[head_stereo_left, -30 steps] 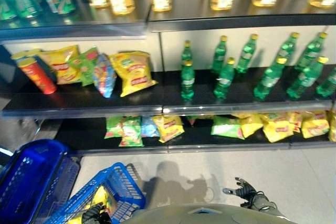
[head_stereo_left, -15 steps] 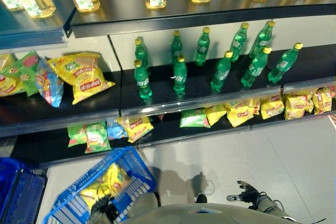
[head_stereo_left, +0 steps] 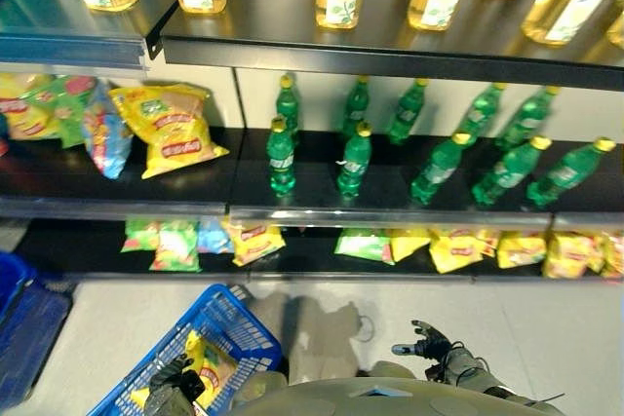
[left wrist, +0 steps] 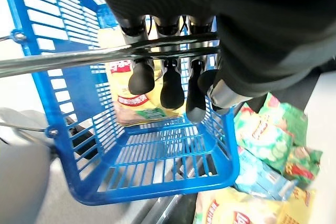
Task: Pick up the snacks into the basket
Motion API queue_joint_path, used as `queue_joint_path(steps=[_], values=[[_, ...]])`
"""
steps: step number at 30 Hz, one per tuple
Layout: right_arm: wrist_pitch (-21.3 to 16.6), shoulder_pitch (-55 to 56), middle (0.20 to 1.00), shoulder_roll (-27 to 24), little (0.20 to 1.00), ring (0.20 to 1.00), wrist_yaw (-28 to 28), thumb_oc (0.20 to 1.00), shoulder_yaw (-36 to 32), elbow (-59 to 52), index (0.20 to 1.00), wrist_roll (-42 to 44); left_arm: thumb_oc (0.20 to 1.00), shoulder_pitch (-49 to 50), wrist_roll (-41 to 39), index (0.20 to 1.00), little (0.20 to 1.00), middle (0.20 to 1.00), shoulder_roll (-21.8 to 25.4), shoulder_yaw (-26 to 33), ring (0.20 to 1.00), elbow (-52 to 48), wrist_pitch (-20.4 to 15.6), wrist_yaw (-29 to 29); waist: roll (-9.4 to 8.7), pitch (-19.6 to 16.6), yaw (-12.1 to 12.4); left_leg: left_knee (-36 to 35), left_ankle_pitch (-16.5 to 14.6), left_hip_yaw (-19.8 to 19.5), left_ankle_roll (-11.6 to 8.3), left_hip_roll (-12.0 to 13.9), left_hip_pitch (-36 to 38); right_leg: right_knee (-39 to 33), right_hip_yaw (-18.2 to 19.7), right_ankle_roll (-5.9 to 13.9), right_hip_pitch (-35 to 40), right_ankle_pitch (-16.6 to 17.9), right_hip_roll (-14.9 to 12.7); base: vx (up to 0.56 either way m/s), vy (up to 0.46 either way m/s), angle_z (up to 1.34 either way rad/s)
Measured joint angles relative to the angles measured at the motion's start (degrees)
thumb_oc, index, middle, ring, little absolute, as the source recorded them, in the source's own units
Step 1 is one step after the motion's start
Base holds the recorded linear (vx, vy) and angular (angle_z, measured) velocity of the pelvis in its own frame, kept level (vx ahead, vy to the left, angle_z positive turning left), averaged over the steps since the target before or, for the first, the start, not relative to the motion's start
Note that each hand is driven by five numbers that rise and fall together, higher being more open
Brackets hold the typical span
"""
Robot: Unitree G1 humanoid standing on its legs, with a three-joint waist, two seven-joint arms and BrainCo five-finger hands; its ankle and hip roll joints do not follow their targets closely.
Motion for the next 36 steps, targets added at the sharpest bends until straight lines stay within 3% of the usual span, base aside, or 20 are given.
queue_joint_path(steps=[1, 2, 3, 4, 5, 7, 8, 9, 10, 11, 12, 14, 15, 18, 20, 22, 27, 30, 34, 36], values=[[0.07, -0.28, 1.0, -0.22, 1.0, 1.0, -0.11, 1.0, 0.02, -0.65, 1.0, -0.01, 0.2, 0.42, -0.24, 0.2, 0.2, 0.2, 0.03, 0.09, 0.2, -0.27, -0.15, -0.09, 1.01, 0.15, 0.46, 1.76, -0.94, -1.54, -1.93, 0.87, -0.02, -7.04, 0.47, 0.98, 2.83, 4.78, -2.42, 0.14, -0.521, 0.45], [0.06, -0.06, 1.0, 0.17, 1.0, 1.0, -0.05, 1.0, -0.06, -0.19, 1.0, -0.06, 0.2, 0.11, -0.29, 0.2, 0.2, 0.2, -0.2, 0.02, 0.2, -0.31, -0.24, -0.1, 1.28, 0.33, -0.09, 2.18, -1.26, -2.89, -4.0, 2.29, 0.15, -9.26, 1.07, 1.77, 3.22, 6.26, -4.29, 0.17, -0.835, 0.72], [0.28, 1.05, 1.0, 0.8, 1.0, 1.0, -0.04, 1.0, -0.2, -1.98, 1.0, -0.06, 0.2, 0.42, -0.89, 0.2, 0.2, 0.2, 0.86, 0.03, 0.2, -1.03, -0.66, 0.44, -0.77, -0.13, -0.65, 6.41, -3.99, -3.82, -5.82, 2.84, -1.94, -8.43, 2.85, 1.28, 3.85, 8.26, -5.42, 0.03, -0.319, 0.64], [0.22, 1.39, 1.0, 0.49, 1.0, 1.0, 0.04, 1.0, -0.14, -2.68, 1.0, -0.08, 0.2, 0.04, -1.03, 0.2, 0.2, 0.2, 1.6, 0.19, 0.2, -1.49, -0.84, 0.52, -0.61, 0.14, -0.71, 7.51, -4.86, -4.66, -7.76, 4.08, -2.18, -7.29, 2.94, 6.68, 3.96, 6.18, -4.77, 0.03, -0.519, 0.46], [0.67, 0.53, 1.0, -0.06, 1.0, 1.0, 0.05, 1.0, -0.02, -1.65, 1.0, -0.15, 0.2, 0.17, -1.25, 0.2, 0.2, 0.2, 0.9, 0.26, 0.2, -1.48, -1.13, 0.95, 1.23, 0.36, -0.47, 5.98, -4.2, -4.5, -8.26, 7.44, -0.31, -5.38, 2.64, 5.23, 3.76, 5.95, -1.7, 0.01, -0.433, -0.02], [0.68, -0.09, 1.0, -2.22, 1.0, 1.0, -0.09, 1.0, 0.26, -1.18, 1.0, -0.76, 0.2, 2.5, -2.23, 0.2, 0.2, 0.2, -0.64, 0.2, 0.2, -1.44, -1.24, 1.17, 3.99, -1.57, -1.09, 3.49, -1.11, -4.04, -3.62, 13.15, 1.1, -2.84, 1.66, 2.51, 2.85, 2.8, 3.63, -0.02, -0.715, -0.12], [0.77, -0.42, 1.0, -3.17, 1.0, 1.0, -0.17, 1.0, 1.4, -1.07, 1.0, -1.0, 0.2, 3.15, -2.48, 0.2, 0.2, 0.2, -0.8, 0.39, 0.2, -1.21, -1.3, 1.19, 4.02, -1.81, -0.81, 3.34, 0.2, -4.36, -1.99, 14.45, 0.73, -0.68, 2.07, 1.12, 1.14, 1.02, 5.92, -0.06, -0.595, -0.17], [0.72, -0.77, 1.0, -3.6, 1.0, 1.0, 0.02, 1.0, 1.98, -1.83, 1.0, -1.29, 0.2, 2.74, -3.22, 0.2, 0.2, 0.2, -0.53, 0.12, 0.2, -1.22, -1.5, 1.2, 3.84, -1.95, -0.79, 3.92, 3.5, -4.49, -0.43, 16.74, 0.14, 3.29, 1.38, -1.75, -0.88, -1.21, 8.67, -0.09, -0.346, -0.07], [0.64, -0.88, 1.0, -3.37, 1.0, 1.0, 0.02, 1.0, 2.01, -2.22, 1.0, -1.29, 0.2, 2.58, -3.43, 0.2, 0.2, 0.2, 0.5, 0.37, 0.2, -1.22, -1.88, 1.38, 2.95, -1.85, -0.76, 5.06, 6.72, -4.9, -0.72, 17.48, -1.55, 3.41, 1.52, -3.2, -1.16, -1.75, 9.18, -0.2, -0.598, 0.0], [0.58, -0.02, 1.0, -3.27, 1.0, 1.0, -0.08, 1.0, 2.19, -3.0, 1.0, -1.29, 0.2, 2.39, -3.7, 0.2, 0.2, 0.2, 1.51, 0.13, 0.2, -1.45, -1.92, 1.49, 0.47, -2.25, -0.88, 5.07, 12.94, -3.8, -0.08, 17.51, -2.15, 2.92, 1.06, -6.33, -1.03, -1.42, 10.66, -0.21, -0.552, 0.2], [0.58, 0.07, 1.0, -3.28, 1.0, 1.0, -0.09, 1.0, 2.74, -2.91, 1.0, -1.27, 0.2, 2.63, -3.7, 0.2, 0.2, 0.2, 2.13, 0.28, 0.2, -0.77, -1.85, 1.48, -1.29, -2.57, -0.44, 5.21, 19.35, -2.29, -1.66, 18.33, -3.84, 2.04, 0.85, -7.76, -0.93, -1.0, 11.61, -0.16, -0.417, 0.11], [0.57, 0.7, 1.0, -3.77, 1.0, 1.0, -0.27, 1.0, 3.18, -2.85, 1.0, -1.25, 0.2, 2.27, -3.92, 0.2, 0.2, 0.2, 2.27, 0.07, 0.2, -1.11, -1.6, 1.33, -2.82, -2.55, -0.87, 6.96, 17.47, -0.9, -5.09, 15.95, -4.32, 0.08, 0.43, -10.24, -0.31, -0.2, 11.86, -0.09, -0.27, -0.09], [0.59, 0.17, 1.0, -4.67, 1.0, 1.0, -0.26, 1.0, 3.12, -2.83, 1.0, -1.21, 0.2, 2.75, -4.18, 0.2, 0.2, 0.2, 1.01, 0.08, 0.2, -0.75, -0.96, 0.81, -3.07, -2.45, -0.82, 12.33, 11.87, 0.98, -7.29, 11.46, -5.02, -3.72, -0.47, -11.35, 1.46, 1.78, 11.99, -0.09, -0.282, -0.24], [0.58, 1.43, 1.0, -5.45, 1.0, 1.0, -0.31, 1.0, 2.42, -2.84, 1.0, -1.11, 0.2, 2.7, -4.14, 0.2, 0.2, 0.2, -1.6, -0.55, 0.2, 0.61, -0.02, -0.01, -2.73, -2.77, -1.49, 18.59, 1.84, 8.68, -2.78, 4.55, -5.17, -11.18, -2.76, -11.85, 4.82, 6.13, 11.61, -0.06, -0.173, -0.04], [0.69, 1.85, 1.0, -4.91, 1.0, 1.0, -0.16, 1.0, 2.17, -2.76, 1.0, -1.09, 0.2, 2.23, -4.03, 0.2, 0.2, 0.2, -1.28, -0.96, 0.2, 0.26, 0.07, -0.84, -2.3, -2.64, -2.9, 16.04, -0.48, 10.22, -3.14, 1.49, -3.49, -13.95, -3.77, -12.46, 5.85, 7.18, 12.44, -0.05, -0.104, 0.18], [0.61, 2.06, 1.0, -4.64, 1.0, 1.0, -0.1, 1.0, 1.19, -3.0, 1.0, -1.02, 0.2, 2.63, -2.91, 0.2, 0.2, 0.2, -1.42, -0.99, 0.2, 0.47, 0.7, -1.07, -1.0, -2.76, -3.7, 11.18, -1.69, 10.32, -1.7, 1.26, -0.25, -14.5, -3.75, -12.56, 7.05, 7.82, 13.32, -0.1, -0.033, 0.08], [0.53, 2.24, 1.0, -4.24, 1.0, 1.0, -0.01, 1.0, 1.21, -3.33, 1.0, -0.69, 0.2, 0.99, -2.01, 0.2, 0.2, 0.2, -2.04, -1.1, 0.2, -0.31, 1.03, -1.18, 1.15, -2.53, -4.01, 6.63, -1.92, 9.74, -2.15, 1.34, 3.01, -14.07, -3.25, -11.5, 7.21, 7.73, 14.05, -0.16, 0.039, -0.05], [0.54, 2.92, 1.0, -4.54, 1.0, 1.0, -0.03, 1.0, 1.04, -5.44, 1.0, -0.53, 0.2, 0.97, -1.76, 0.2, 0.2, 0.2, -2.82, -3.99, 0.2, -2.05, 1.07, -1.14, 3.52, -3.37, -5.64, -0.49, -2.9, 10.08, -1.05, 1.7, 4.18, -11.82, -4.63, -10.57, 3.79, 7.9, 14.97, -0.16, 0.038, 0.17], [0.5, 2.89, 1.0, -3.9, 1.0, 1.0, 0.04, 1.0, 1.12, -8.44, 1.0, -0.52, 0.2, 0.64, 0.32, 0.2, 0.2, 0.2, -1.54, -4.51, 0.2, -2.36, 1.02, -1.26, 1.21, -1.19, -5.63, -1.46, -1.45, 11.45, 0.66, -0.01, 3.93, -6.72, -3.11, -8.63, 0.35, 7.21, 12.55, -0.25, -0.036, -0.11], [0.57, 2.81, 1.0, -3.58, 1.0, 1.0, 0.08, 1.0, 1.26, -8.44, 1.0, -0.51, 0.2, 0.45, 0.36, 0.2, 0.2, 0.2, -1.29, -4.26, 0.2, -2.64, 0.95, -1.2, 1.9, -0.7, -5.41, -0.94, -0.87, 13.06, 1.34, 1.88, 2.54, -1.11, -3.97, -6.52, -1.22, 5.46, 10.74, -0.16, -0.227, 0.22]])
